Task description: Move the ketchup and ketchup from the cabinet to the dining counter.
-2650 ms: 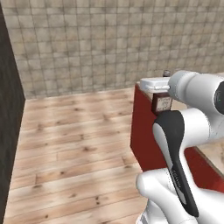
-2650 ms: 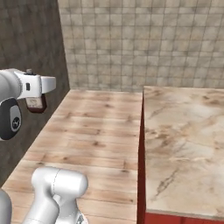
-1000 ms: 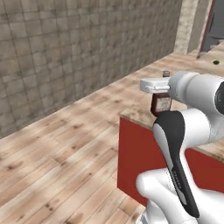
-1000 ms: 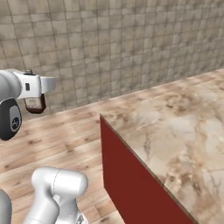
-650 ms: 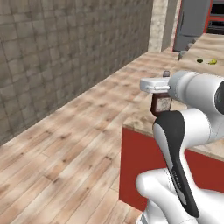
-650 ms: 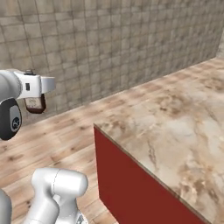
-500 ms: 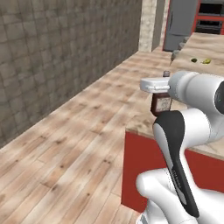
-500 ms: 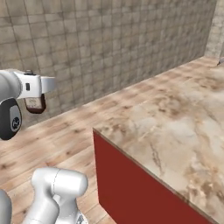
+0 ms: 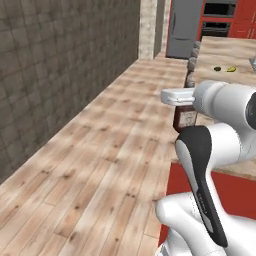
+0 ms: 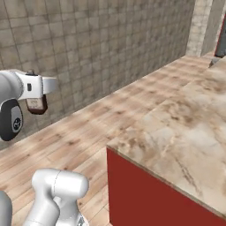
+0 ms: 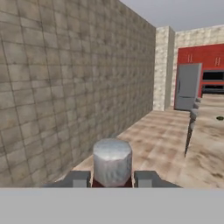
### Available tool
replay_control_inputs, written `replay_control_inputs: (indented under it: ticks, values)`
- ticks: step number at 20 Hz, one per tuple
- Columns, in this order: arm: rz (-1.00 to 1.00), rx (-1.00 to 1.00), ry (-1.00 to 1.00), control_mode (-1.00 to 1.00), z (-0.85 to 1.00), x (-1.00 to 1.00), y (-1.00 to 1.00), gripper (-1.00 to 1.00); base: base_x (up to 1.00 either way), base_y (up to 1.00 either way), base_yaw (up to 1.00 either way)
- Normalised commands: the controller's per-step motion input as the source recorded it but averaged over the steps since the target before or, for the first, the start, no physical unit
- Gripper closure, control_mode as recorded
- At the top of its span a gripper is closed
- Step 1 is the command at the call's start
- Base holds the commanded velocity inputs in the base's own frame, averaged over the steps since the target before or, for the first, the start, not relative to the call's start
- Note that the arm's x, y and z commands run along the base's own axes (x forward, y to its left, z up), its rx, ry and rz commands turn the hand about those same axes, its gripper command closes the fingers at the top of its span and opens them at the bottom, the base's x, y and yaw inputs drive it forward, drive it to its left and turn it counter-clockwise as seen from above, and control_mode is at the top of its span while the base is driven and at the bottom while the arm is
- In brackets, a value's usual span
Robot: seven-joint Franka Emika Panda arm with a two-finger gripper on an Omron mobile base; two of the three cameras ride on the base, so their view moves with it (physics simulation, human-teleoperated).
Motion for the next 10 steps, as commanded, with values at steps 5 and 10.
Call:
replay_control_inputs:
  ticks: [5,10]
  values:
    - [0.0,0.0,0.0,1.0,0.0,0.0,0.0,1.0,0.52,0.65,-0.21]
    - [0.0,0.0,0.0,1.0,0.0,0.0,0.0,1.0,0.55,0.6,-0.26]
